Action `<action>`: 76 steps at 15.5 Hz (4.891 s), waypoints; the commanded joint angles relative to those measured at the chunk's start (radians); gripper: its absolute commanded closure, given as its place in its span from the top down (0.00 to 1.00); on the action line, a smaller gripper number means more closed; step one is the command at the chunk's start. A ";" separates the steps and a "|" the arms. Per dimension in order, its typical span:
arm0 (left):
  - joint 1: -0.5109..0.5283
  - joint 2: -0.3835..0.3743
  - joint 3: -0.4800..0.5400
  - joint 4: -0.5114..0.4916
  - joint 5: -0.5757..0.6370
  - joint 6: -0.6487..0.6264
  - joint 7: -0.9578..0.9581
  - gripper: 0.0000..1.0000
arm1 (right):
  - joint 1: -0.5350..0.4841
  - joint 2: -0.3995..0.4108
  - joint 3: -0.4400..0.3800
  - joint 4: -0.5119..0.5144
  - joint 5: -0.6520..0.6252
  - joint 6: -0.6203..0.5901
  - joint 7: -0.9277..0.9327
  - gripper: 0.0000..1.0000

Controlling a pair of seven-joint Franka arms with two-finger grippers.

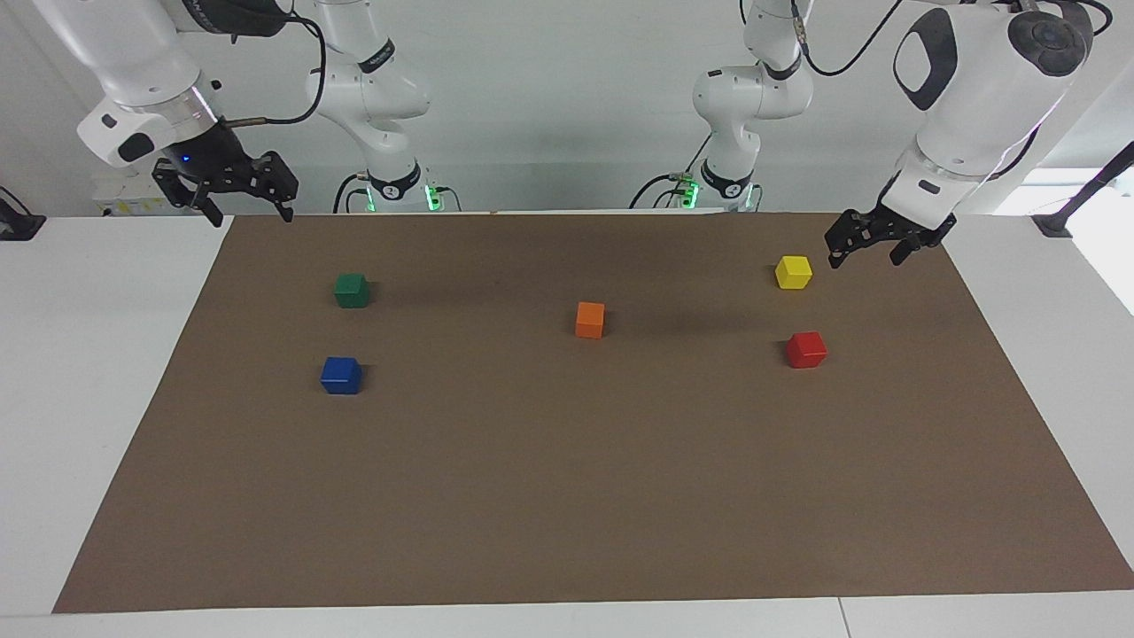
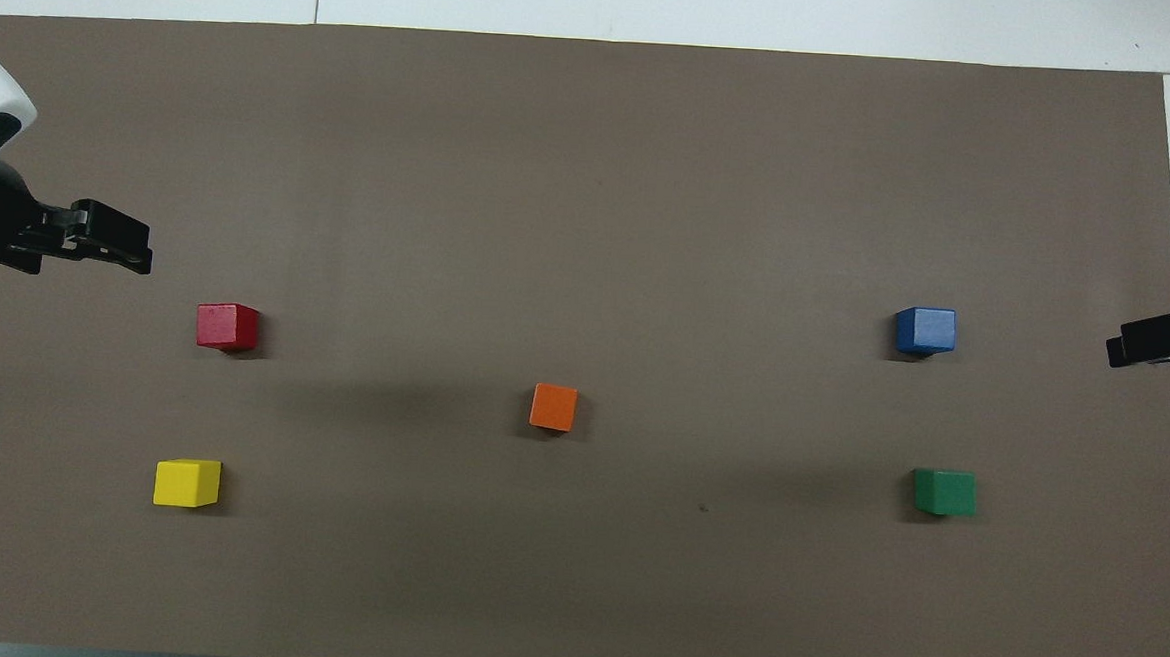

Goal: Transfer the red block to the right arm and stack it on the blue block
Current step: 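Reach the left gripper down to the red cube and grasp it, then lift the red cube with the left gripper while the right gripper approaches, then grasp the red cube with the right gripper while the left gripper opens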

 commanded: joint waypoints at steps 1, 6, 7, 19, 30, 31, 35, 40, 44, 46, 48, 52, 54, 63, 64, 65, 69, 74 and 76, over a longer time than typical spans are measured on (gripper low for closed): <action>-0.001 -0.023 -0.003 -0.033 0.019 0.024 -0.007 1.00 | -0.016 -0.001 0.007 0.008 0.005 -0.012 0.019 1.00; -0.012 -0.069 0.000 -0.136 0.016 0.078 -0.033 1.00 | -0.017 -0.001 0.007 0.008 0.005 -0.011 0.017 1.00; -0.012 -0.081 0.000 -0.164 0.018 0.101 -0.040 1.00 | -0.017 -0.001 0.007 0.008 0.003 -0.011 0.017 1.00; 0.051 -0.014 0.003 -0.596 0.018 0.696 0.016 1.00 | -0.029 -0.002 0.008 0.004 0.002 -0.011 0.010 1.00; 0.045 0.083 0.001 -0.679 0.018 0.873 -0.011 0.68 | -0.097 -0.113 0.008 -0.384 0.527 0.222 -0.208 1.00; 0.043 0.083 0.003 -0.678 0.018 0.865 -0.011 0.25 | -0.121 -0.100 0.008 -0.406 0.602 0.218 -0.277 1.00; 0.031 0.083 -0.003 -0.519 -0.025 0.599 -0.164 0.00 | -0.196 -0.033 0.007 -0.498 0.929 0.148 -0.505 1.00; -0.032 0.040 -0.006 -0.308 -0.123 0.218 -0.513 0.00 | -0.210 0.071 0.008 -0.555 1.232 -0.007 -0.685 1.00; -0.032 -0.113 -0.028 -0.297 -0.350 0.082 -0.808 0.00 | -0.194 0.247 0.010 -0.584 1.466 -0.257 -0.803 1.00; -0.035 -0.164 -0.092 -0.297 -0.424 0.049 -0.943 0.00 | -0.186 0.305 0.019 -0.585 1.528 -0.375 -0.842 1.00; -0.044 -0.202 -0.170 -0.297 -0.462 0.046 -1.142 0.00 | -0.155 0.314 0.019 -0.600 1.586 -0.449 -0.842 1.00; -0.058 -0.210 -0.327 -0.271 -0.580 0.171 -1.448 0.00 | -0.024 0.351 0.020 -0.679 1.805 -0.569 -0.839 1.00; -0.060 -0.213 -0.361 -0.259 -0.697 0.240 -1.606 0.00 | -0.002 0.355 0.028 -0.683 1.836 -0.584 -0.813 1.00; -0.133 -0.230 -0.494 -0.299 -0.729 0.538 -2.085 0.00 | 0.096 0.420 0.099 -0.710 1.968 -0.704 -0.800 1.00; -0.145 -0.233 -0.494 -0.302 -0.729 0.543 -2.093 0.00 | 0.116 0.432 0.099 -0.708 1.999 -0.701 -0.800 1.00; -0.159 -0.239 -0.494 -0.320 -0.729 0.561 -2.105 0.00 | 0.131 0.437 0.099 -0.706 2.025 -0.699 -0.802 1.00; -0.217 -0.245 -0.497 -0.379 -0.725 0.670 -2.133 0.00 | 0.193 0.435 0.100 -0.700 2.093 -0.678 -0.805 1.00; -0.221 -0.245 -0.497 -0.383 -0.720 0.673 -2.130 0.00 | 0.196 0.434 0.099 -0.705 2.088 -0.675 -0.809 0.81; -0.215 -0.245 -0.497 -0.383 -0.720 0.673 -2.133 0.00 | 0.196 0.432 0.099 -0.705 2.080 -0.661 -0.840 0.01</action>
